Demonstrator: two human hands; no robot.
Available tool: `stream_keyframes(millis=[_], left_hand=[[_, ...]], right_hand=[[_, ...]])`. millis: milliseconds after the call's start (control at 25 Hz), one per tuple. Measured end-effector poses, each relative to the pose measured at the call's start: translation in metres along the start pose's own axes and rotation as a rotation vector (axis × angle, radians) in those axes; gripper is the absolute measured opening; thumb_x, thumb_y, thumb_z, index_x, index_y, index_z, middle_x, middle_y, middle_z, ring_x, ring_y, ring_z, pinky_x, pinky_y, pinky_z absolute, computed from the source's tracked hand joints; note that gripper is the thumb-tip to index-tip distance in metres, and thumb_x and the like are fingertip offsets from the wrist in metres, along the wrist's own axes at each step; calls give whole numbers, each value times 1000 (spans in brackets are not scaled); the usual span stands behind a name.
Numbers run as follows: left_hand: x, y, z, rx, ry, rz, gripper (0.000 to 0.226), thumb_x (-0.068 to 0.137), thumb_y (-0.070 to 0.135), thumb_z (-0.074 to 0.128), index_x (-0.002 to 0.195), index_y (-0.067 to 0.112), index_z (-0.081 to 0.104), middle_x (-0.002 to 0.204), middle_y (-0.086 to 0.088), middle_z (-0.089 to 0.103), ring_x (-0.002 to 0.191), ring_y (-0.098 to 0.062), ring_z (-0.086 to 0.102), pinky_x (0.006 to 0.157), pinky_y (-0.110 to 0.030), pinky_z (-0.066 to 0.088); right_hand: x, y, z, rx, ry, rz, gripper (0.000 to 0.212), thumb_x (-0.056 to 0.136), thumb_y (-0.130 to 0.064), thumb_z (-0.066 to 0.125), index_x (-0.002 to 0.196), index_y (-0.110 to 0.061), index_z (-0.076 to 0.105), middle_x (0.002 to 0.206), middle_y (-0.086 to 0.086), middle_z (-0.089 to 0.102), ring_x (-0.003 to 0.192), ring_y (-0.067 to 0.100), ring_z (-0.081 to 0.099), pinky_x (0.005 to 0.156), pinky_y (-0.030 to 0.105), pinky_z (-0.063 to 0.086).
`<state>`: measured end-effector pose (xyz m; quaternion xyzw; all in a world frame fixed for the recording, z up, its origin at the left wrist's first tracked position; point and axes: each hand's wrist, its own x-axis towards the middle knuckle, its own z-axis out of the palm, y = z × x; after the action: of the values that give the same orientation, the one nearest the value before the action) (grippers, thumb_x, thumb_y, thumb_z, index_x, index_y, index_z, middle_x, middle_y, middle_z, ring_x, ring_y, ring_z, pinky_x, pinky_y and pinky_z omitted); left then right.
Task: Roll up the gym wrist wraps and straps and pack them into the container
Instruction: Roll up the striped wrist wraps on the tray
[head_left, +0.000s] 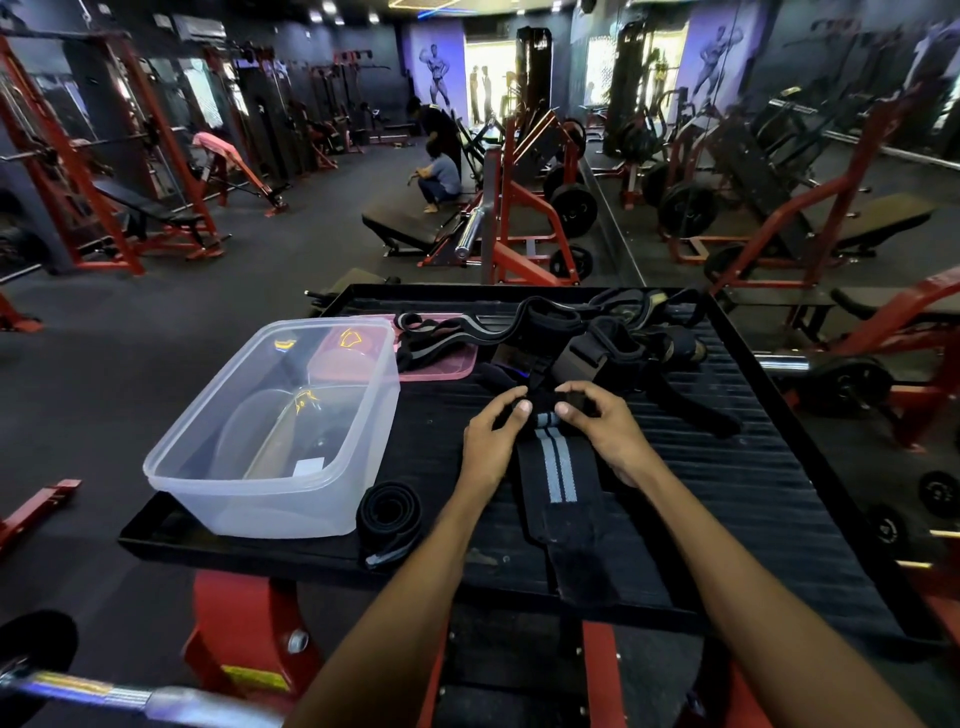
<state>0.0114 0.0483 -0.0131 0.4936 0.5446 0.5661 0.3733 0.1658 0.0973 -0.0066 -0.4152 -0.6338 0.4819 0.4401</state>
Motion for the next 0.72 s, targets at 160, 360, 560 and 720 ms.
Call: stream_keyframes(millis=[160,360,560,720], left_hand=[[1,-1,-2,25,51,35,26,89,16,61,115,18,63,104,6,64,90,4,61,82,-11,47],[0,-1,0,2,10,-10,32,92,15,56,124,20,57,107,6,64,97,-10,61,88,-23,49],[-1,2,-1,54,43,37,28,93,15,56,120,10,56,104,3,60,94,-10,60,79,-12,48],[1,-1,0,16,11,6,24,93,11,54,114,22,54,106,-1,61,92,-15,62,85,-29,52]], right_hand=[[-2,-4,2,-11,-14,7,16,90,-27,62,105,-23,64,112,-1,63,105,12,57,90,27,45],[-2,-5,1,17,-10,-13,17,88,-15,63,103,-24,64,104,-1,62,99,13,57,86,21,45],[-4,-7,4,28,-53,23,15,90,-30,60,104,-30,62,106,-5,60,89,9,55,74,23,43],[-3,-5,2,-26,-57,1,22,88,-26,64,109,-22,62,97,-5,62,83,6,56,69,15,45]])
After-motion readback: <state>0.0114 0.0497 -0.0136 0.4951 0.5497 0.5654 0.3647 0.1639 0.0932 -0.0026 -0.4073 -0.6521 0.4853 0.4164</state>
